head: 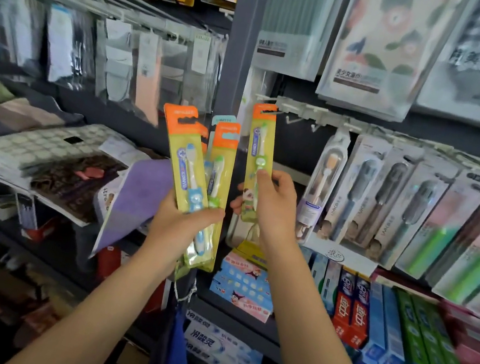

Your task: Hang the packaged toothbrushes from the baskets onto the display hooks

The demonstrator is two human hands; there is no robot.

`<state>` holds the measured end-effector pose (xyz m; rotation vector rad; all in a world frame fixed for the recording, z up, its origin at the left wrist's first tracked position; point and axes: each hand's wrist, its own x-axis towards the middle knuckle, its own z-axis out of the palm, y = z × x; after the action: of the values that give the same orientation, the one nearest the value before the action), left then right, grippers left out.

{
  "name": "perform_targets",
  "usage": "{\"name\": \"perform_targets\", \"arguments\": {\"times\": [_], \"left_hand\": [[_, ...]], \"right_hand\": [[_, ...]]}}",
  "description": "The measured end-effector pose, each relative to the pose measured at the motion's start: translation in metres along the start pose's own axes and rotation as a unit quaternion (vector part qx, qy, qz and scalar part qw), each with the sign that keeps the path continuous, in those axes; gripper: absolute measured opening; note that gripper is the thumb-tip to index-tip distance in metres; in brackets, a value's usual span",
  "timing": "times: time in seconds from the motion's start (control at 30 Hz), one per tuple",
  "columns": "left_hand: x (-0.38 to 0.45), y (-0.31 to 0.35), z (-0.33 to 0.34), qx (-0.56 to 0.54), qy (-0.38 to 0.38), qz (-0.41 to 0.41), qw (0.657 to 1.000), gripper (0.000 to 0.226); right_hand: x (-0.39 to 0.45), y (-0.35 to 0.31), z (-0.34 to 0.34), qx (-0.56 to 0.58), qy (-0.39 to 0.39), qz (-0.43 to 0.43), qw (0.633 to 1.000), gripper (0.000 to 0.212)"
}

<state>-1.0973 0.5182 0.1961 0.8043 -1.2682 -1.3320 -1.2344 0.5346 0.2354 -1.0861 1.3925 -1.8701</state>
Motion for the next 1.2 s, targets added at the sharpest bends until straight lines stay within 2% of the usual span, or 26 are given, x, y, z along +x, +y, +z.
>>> {"name": "perform_targets", "arguments": {"times": [0.3, 0.6, 0.77, 0.97, 1.2], "left_hand": [[0.003, -0.001, -0.004, -0.01, 0.016, 0.0, 1.0, 0.039], [0.002, -0.015, -0.003, -0.011, 0.011, 0.0, 1.0, 0.044], [0.003, -0.026, -0.002, -0.005, 0.006, 0.0, 1.0, 0.049], [0.006, -0.029, -0.004, -0.017, 0.02, -0.012, 1.0, 0.045], [0.001, -0.03, -0.001, -0.012, 0.012, -0.009, 1.0, 0.046]], "right_hand": [[0.016, -0.008, 0.011, 0.022, -0.026, 0.005, 0.999, 0.007], [0.01, 0.039, 0.002, -0.002, 0.001, 0.063, 0.998, 0.029], [0.004, 0.062, -0.004, -0.007, 0.002, 0.069, 0.998, 0.021], [0.027, 0.065, 0.004, 0.008, 0.066, 0.044, 0.997, 0.017], [0.033, 0.066, 0.01, 0.054, 0.066, 0.128, 0.988, 0.025]]}}
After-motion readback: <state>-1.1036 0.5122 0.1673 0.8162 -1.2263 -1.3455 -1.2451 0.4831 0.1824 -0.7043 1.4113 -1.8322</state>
